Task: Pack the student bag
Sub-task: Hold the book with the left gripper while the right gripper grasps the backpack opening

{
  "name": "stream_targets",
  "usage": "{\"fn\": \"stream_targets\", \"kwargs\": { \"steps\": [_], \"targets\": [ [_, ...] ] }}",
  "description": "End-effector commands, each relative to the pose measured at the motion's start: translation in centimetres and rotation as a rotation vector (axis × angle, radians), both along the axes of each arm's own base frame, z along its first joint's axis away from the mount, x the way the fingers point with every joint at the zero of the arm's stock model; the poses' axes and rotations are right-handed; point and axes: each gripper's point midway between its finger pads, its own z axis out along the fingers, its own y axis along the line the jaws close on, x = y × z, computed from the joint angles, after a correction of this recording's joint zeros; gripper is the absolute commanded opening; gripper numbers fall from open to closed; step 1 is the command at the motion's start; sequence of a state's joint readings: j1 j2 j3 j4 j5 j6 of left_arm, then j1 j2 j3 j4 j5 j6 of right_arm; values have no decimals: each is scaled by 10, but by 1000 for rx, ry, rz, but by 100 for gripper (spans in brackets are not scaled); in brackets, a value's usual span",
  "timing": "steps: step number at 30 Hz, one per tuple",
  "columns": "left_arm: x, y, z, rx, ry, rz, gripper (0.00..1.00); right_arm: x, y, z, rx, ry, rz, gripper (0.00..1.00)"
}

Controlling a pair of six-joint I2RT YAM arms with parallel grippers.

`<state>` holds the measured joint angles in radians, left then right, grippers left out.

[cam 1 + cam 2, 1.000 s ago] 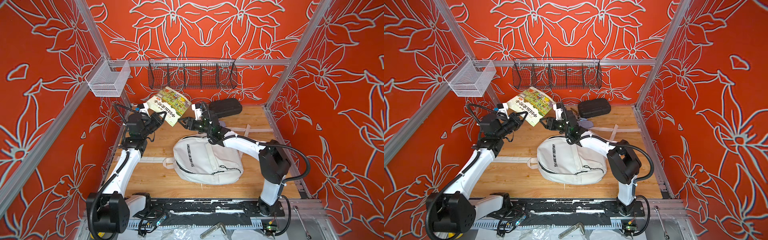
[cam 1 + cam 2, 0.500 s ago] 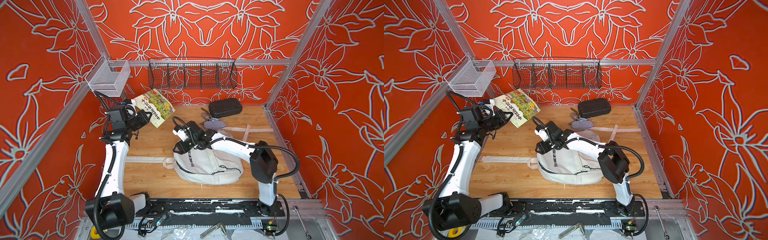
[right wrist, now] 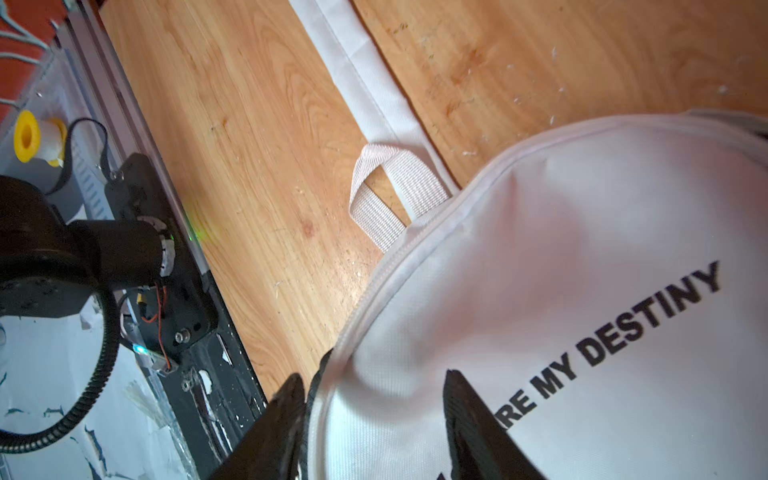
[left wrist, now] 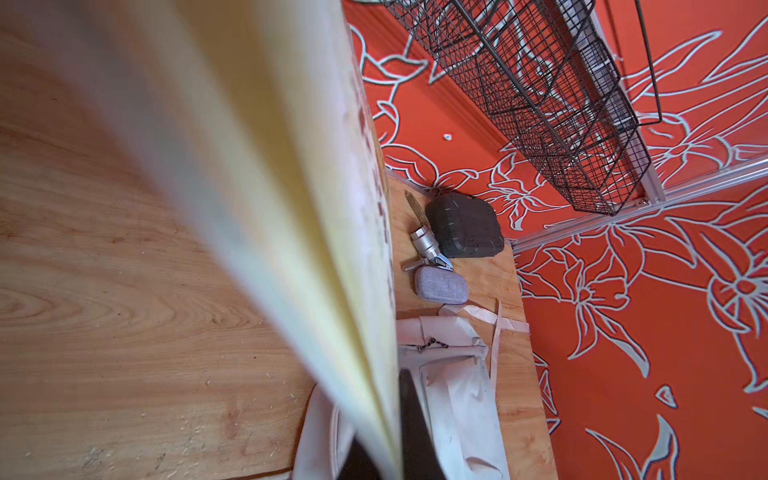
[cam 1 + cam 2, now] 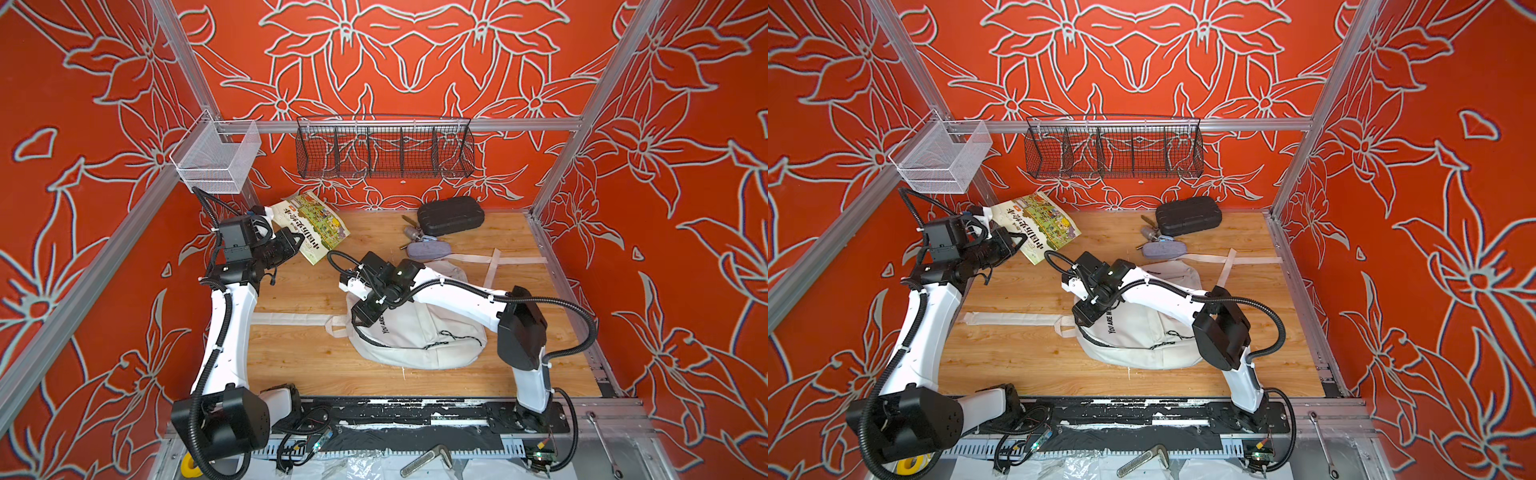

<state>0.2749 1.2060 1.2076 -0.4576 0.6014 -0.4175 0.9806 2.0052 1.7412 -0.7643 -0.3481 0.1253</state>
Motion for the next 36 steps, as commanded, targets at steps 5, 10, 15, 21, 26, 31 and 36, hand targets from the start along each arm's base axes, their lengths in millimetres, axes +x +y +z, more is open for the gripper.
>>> {"fn": "stream_targets", "kwargs": {
  "steps": [5,10,15,21,26,31,36],
  "targets": [
    [-11,-5,10,31,-44,-30,0,-14,-3,-15,-49,53,41,48],
    [-14,-7,17,29,-65,-40,0,-10,-2,-7,-12,25,-7,30],
    [-15,-11,21,20,-74,-56,0,-14,-4,-6,-14,39,3,0],
    [-17,-20,24,-30,-77,-98,0,-3,-15,19,72,-60,-90,0],
    [-29,-26,34,-12,-92,-118,0,26,-44,69,214,-192,-251,0],
    [-50,-42,37,-48,-91,-182,0,52,-84,101,409,-233,-463,0],
    [-72,-70,16,-190,-7,-308,0,63,-109,119,427,-319,-542,0]
  ]
}}
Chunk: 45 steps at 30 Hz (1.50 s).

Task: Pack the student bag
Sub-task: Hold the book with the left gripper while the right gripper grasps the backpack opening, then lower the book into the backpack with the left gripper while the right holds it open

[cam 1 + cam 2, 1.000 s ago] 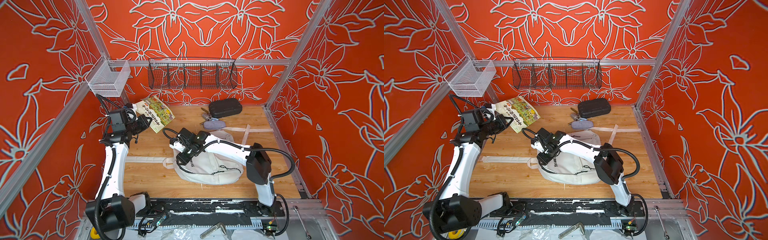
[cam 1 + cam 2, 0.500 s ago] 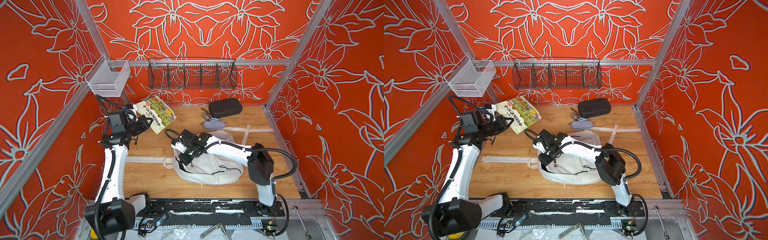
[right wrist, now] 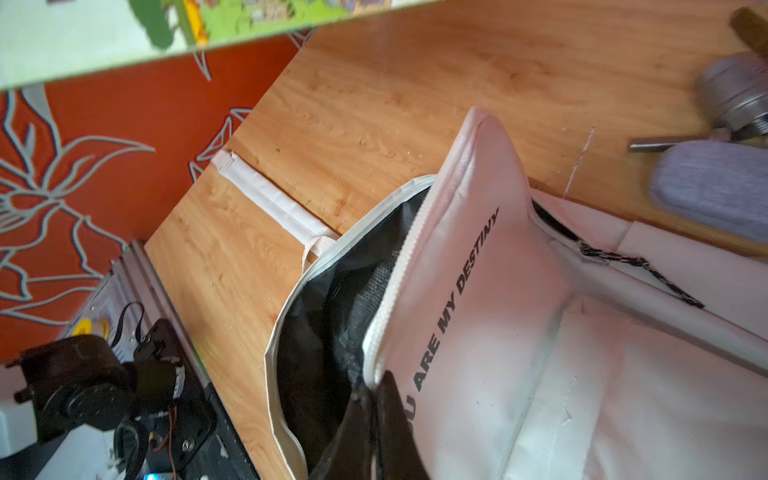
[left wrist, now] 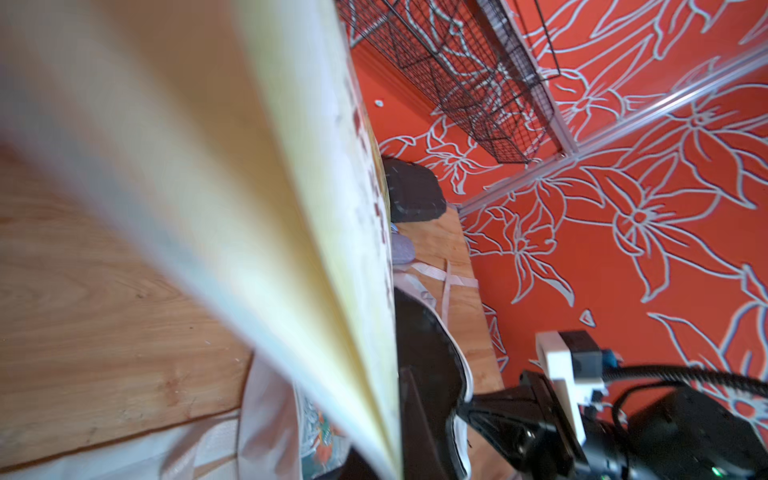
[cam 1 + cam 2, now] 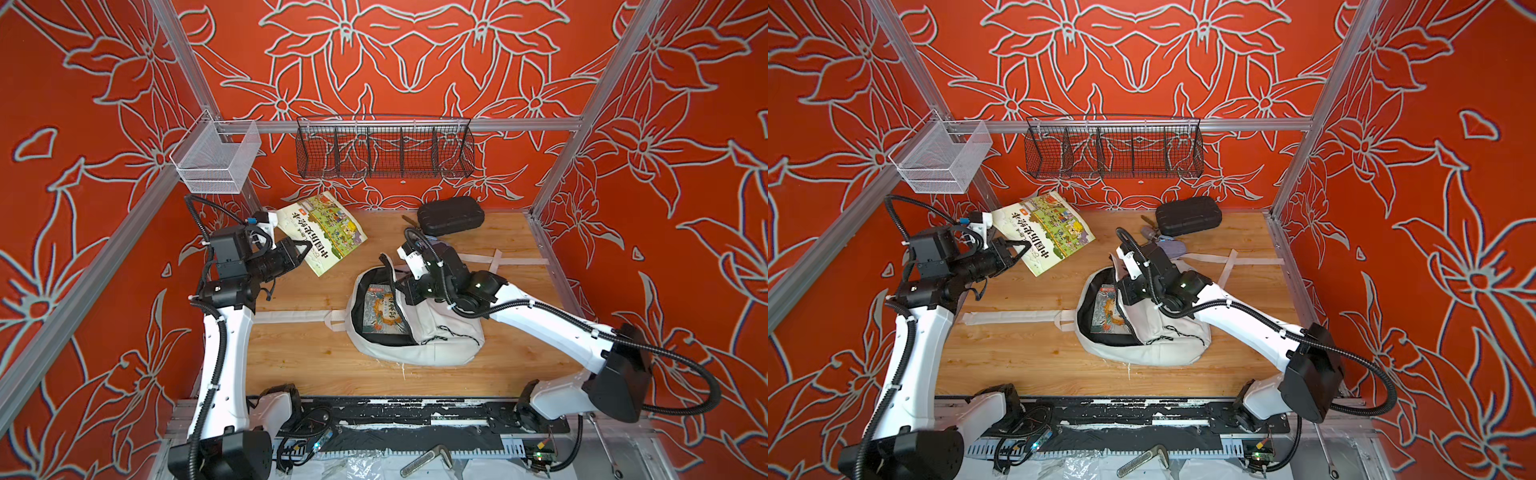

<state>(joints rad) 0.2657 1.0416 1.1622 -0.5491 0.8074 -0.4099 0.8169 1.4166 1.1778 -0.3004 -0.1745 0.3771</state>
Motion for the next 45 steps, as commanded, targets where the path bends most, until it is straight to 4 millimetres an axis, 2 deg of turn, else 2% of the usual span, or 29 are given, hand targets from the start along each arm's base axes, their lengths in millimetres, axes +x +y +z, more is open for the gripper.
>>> {"fn": "stream_targets", "kwargs": {
  "steps": [1,5,10,16,19,22,26,33,37,41,45],
  "targets": [
    [-19,-28,-13,-109,70,-143,0,18,-9,22,71,-78,-112,0],
    [-34,-52,-28,-86,119,-244,0,31,-28,38,115,-127,-191,0],
    [-40,-64,-58,-109,242,-303,0,32,-38,61,135,-220,-193,0],
    [-25,-58,-86,3,342,-309,0,25,-41,75,169,-294,-157,0],
    [-19,-65,-93,30,364,-347,0,21,-43,76,169,-305,-148,0],
    [-14,-85,-94,1,362,-423,0,16,-37,78,182,-309,-106,0],
    [-18,-109,-108,51,414,-540,0,12,-27,80,204,-307,-41,0],
    [-6,-120,-149,71,510,-574,0,6,-11,86,256,-309,37,0],
    [2,-143,-164,64,540,-642,0,4,0,87,278,-293,84,0],
    [12,-161,-182,148,585,-701,0,5,15,86,317,-269,128,0],
    [9,-167,-207,155,695,-756,0,11,25,84,324,-263,126,0]
  ]
}}
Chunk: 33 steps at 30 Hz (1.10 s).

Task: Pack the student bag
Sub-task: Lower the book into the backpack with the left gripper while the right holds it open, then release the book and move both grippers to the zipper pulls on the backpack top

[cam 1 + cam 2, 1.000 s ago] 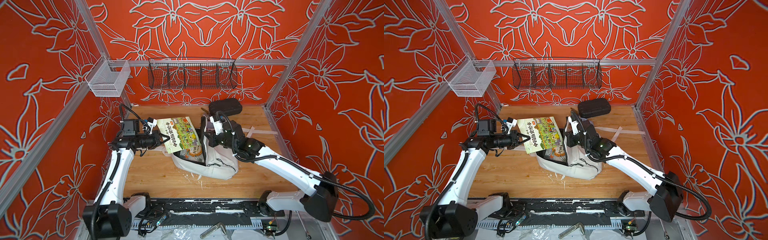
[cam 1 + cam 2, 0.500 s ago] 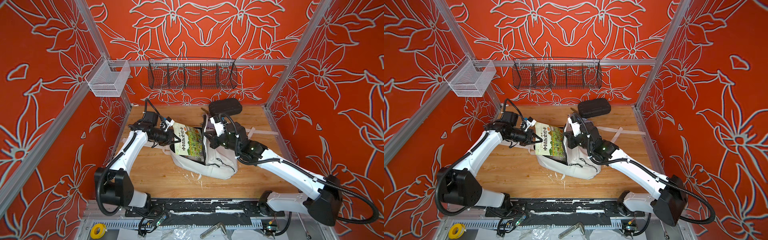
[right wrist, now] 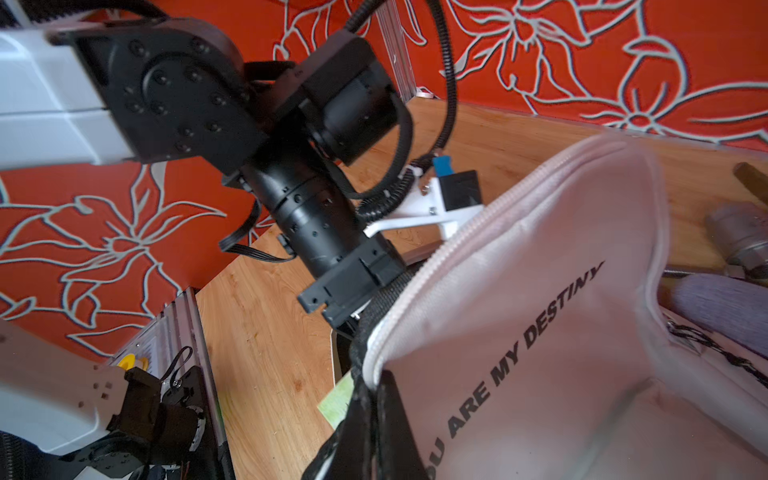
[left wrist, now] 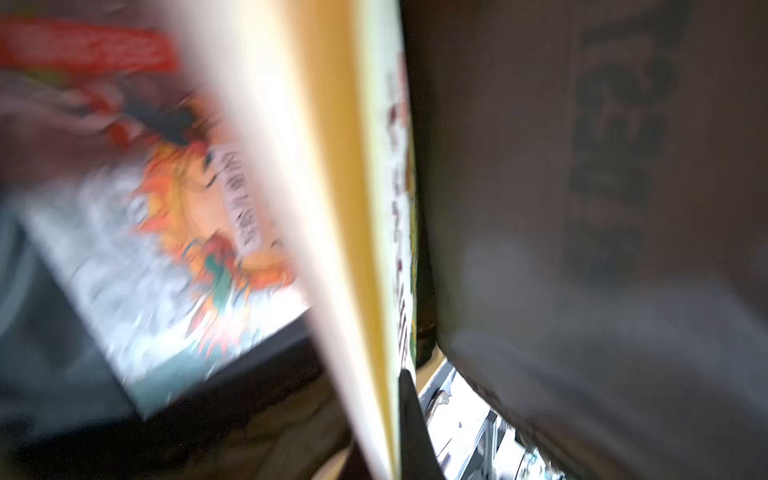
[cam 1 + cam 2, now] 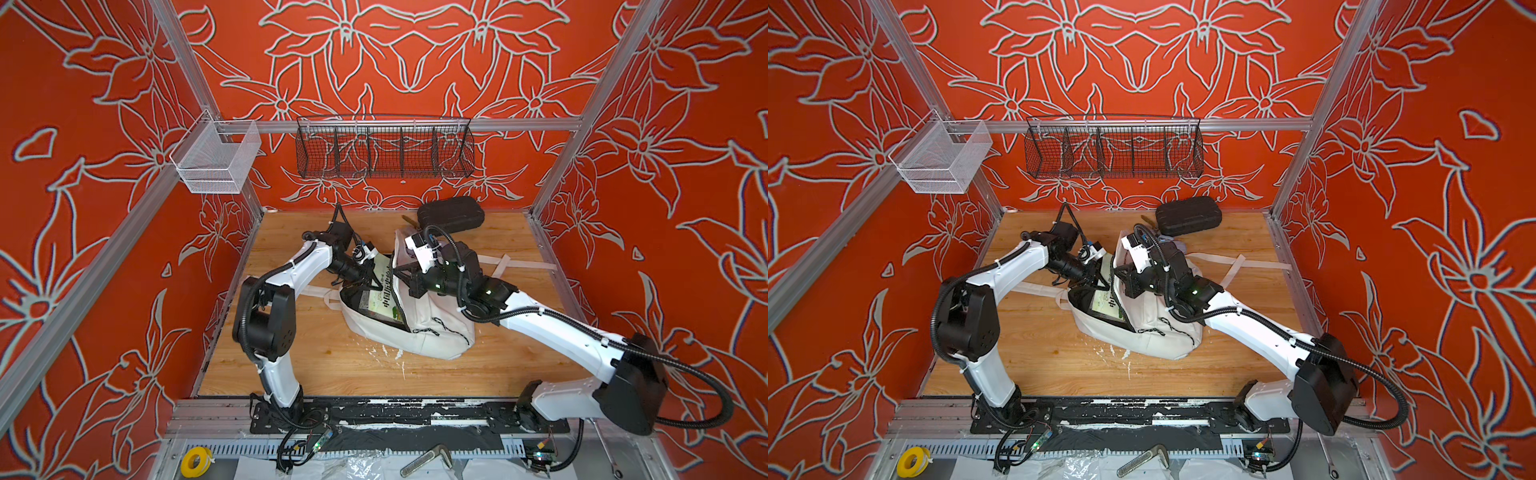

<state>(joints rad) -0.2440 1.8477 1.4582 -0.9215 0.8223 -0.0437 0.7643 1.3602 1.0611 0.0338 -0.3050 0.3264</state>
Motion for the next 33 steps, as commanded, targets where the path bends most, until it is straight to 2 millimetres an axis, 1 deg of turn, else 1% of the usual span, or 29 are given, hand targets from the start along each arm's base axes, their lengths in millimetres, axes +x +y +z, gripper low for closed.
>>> {"fn": "stream_targets", "kwargs": {
  "steps": [1,2,3,4,6,7,8,10,11,14,17,19,20,21,23,25,27,29,31,33],
  "targets": [
    [-11,3,-20,43,73,-52,0,2,17,39,112,-70,38,0],
    [-10,5,-26,59,70,-45,17,3,20,38,116,-67,42,0],
    [-9,7,-29,73,59,-37,28,4,22,36,112,-62,45,0],
    [-5,10,-29,96,31,-25,36,5,24,33,106,-55,46,0],
    [1,16,-19,135,-51,-9,47,6,25,27,90,-50,50,0],
    [6,22,-12,169,-103,13,52,6,25,23,80,-50,46,2],
    [10,28,-2,198,-160,31,55,8,23,21,69,-51,36,11],
    [17,39,16,260,-268,68,61,9,20,15,36,-61,29,19],
    [20,48,25,294,-320,94,65,8,19,13,16,-70,30,26],
    [23,71,43,376,-416,176,70,8,14,10,-43,-110,40,41],
    [21,94,57,418,-464,285,72,6,9,12,-119,-157,65,49],
    [16,100,64,401,-490,323,74,5,3,10,-187,-197,91,52],
    [12,101,65,398,-495,333,74,3,-1,6,-233,-215,112,57],
    [9,101,66,391,-495,335,74,4,-6,2,-279,-229,120,59],
    [2,102,66,392,-490,342,74,14,-25,-10,-390,-223,73,61],
    [0,105,68,398,-497,357,74,28,-44,-21,-457,-184,11,61],
    [-2,101,74,369,-521,352,74,41,-63,-33,-503,-121,-63,60],
    [-2,92,78,335,-552,328,73,53,-80,-46,-538,-66,-126,60],
    [0,77,82,308,-594,268,71,68,-97,-58,-550,-7,-201,60],
    [5,59,83,299,-641,198,68,83,-110,-68,-533,62,-253,60]
  ]
}}
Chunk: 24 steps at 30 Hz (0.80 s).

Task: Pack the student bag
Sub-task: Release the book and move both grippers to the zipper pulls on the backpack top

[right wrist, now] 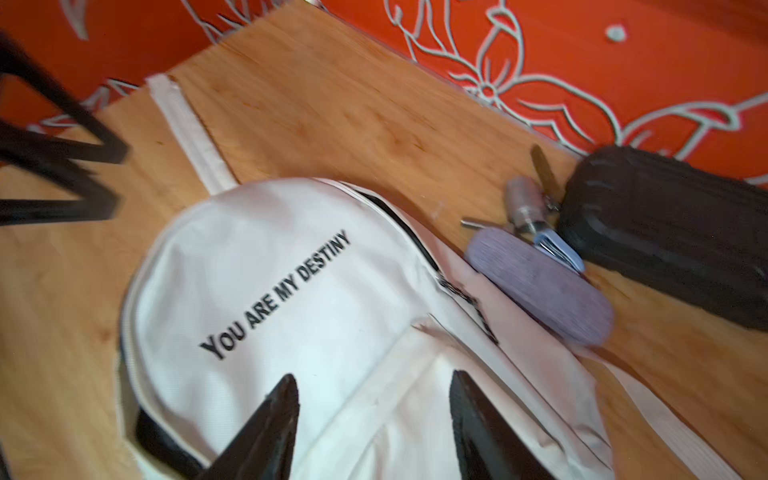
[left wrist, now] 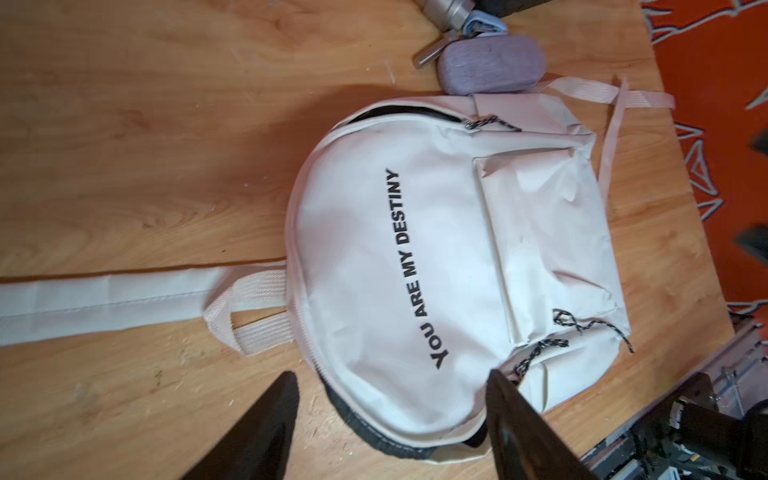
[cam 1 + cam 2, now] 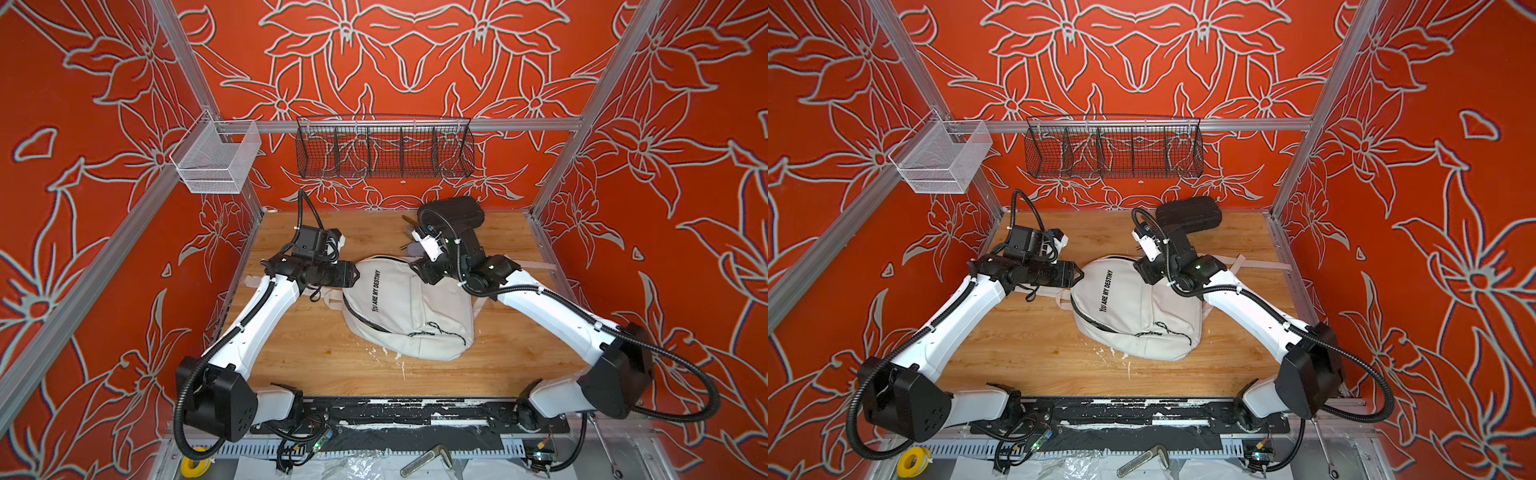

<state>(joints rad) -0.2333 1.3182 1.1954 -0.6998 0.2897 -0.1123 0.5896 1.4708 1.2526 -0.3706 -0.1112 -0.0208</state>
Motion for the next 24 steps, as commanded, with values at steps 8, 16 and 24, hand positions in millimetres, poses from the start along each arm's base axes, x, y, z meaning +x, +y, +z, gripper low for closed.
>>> {"fn": "stream_targets", "kwargs": {
  "steps": [8,16,24],
  "targets": [
    [35,-86,10,84,-170,-377,62,59,-33,-79,-62,240,-153,57],
    [67,-104,-6,136,-145,-466,59,83,-19,-132,-46,390,-140,49],
    [76,-109,-14,176,-186,-542,58,87,-30,-163,-162,428,-146,45]
  ]
}}
